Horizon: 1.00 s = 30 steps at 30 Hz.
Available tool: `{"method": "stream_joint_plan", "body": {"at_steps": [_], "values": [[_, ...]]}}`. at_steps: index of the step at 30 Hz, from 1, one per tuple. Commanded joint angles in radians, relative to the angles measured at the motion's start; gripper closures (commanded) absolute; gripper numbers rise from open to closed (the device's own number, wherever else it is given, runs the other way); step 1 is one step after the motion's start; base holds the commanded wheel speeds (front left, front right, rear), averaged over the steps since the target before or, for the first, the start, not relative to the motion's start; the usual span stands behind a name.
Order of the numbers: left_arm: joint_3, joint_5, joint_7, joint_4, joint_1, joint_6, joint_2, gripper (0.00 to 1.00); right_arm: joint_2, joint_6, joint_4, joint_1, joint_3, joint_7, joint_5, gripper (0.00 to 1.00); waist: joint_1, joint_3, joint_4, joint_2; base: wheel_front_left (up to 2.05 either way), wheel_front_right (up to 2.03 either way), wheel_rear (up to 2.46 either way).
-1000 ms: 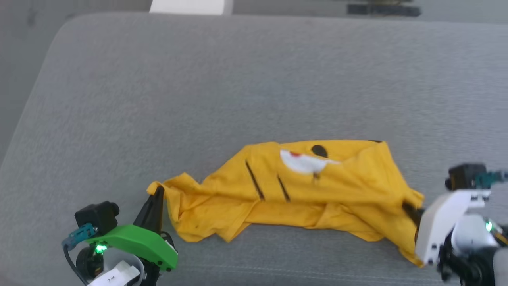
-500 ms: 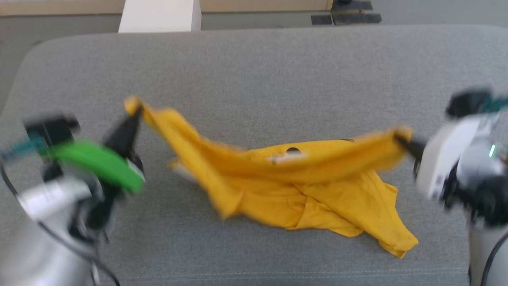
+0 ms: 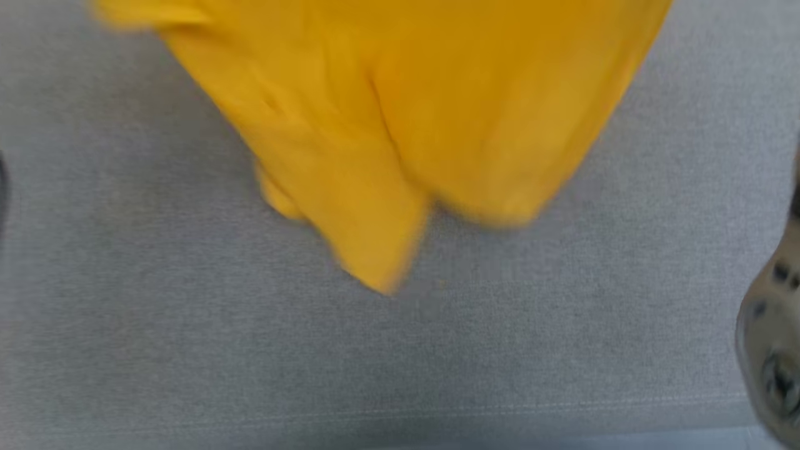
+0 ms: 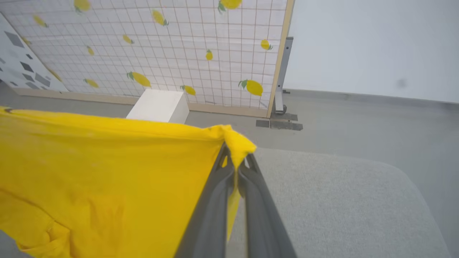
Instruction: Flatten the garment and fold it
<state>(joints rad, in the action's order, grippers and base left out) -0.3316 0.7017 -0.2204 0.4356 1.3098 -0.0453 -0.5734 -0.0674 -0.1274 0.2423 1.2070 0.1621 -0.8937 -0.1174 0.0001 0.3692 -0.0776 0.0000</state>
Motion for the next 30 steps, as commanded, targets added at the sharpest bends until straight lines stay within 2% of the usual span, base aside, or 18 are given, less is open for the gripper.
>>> {"method": "stream_joint_plan", "body": {"at_steps": [1,4,9,11,14,22,30], "values": [[0.0,-0.022,0.009,0.012,0.072,-0.01,-0.004,1.0,0.005,-0.003,0.017,0.057,0.02,0.035,0.029,1.0,-0.0001,0.1,-0.041,0.0,0.0,0.0,0.0],[-0.002,-0.07,0.054,0.035,0.221,-0.019,0.005,1.0,0.015,-0.003,0.058,0.191,0.078,0.132,0.069,1.0,-0.0001,0.137,-0.053,0.0,0.0,0.0,0.0],[0.026,-0.098,0.183,0.069,0.385,-0.017,0.03,1.0,0.017,-0.003,0.141,0.332,0.087,0.294,0.04,1.0,-0.0001,0.179,-0.058,0.0,0.0,0.0,0.0],[0.04,-0.1,0.235,0.098,0.428,-0.011,0.032,1.0,0.017,-0.003,0.171,0.361,0.091,0.348,0.046,1.0,-0.0001,0.192,-0.057,0.0,0.0,0.0,0.0],[0.044,-0.093,0.286,0.155,0.453,0.022,0.04,1.0,0.017,-0.003,0.219,0.374,0.112,0.397,0.053,1.0,-0.0001,0.207,-0.042,0.0,0.0,0.0,0.0],[0.036,-0.048,0.341,0.293,0.323,0.094,0.057,1.0,0.017,-0.003,0.284,0.242,0.104,0.438,0.04,1.0,-0.0001,0.205,0.01,0.0,0.0,0.0,0.0],[0.036,0.0,0.44,0.321,0.024,0.133,0.079,1.0,0.011,-0.003,0.216,-0.095,0.053,0.505,-0.089,1.0,-0.0001,0.05,0.066,0.0,0.0,0.0,0.0]]}}
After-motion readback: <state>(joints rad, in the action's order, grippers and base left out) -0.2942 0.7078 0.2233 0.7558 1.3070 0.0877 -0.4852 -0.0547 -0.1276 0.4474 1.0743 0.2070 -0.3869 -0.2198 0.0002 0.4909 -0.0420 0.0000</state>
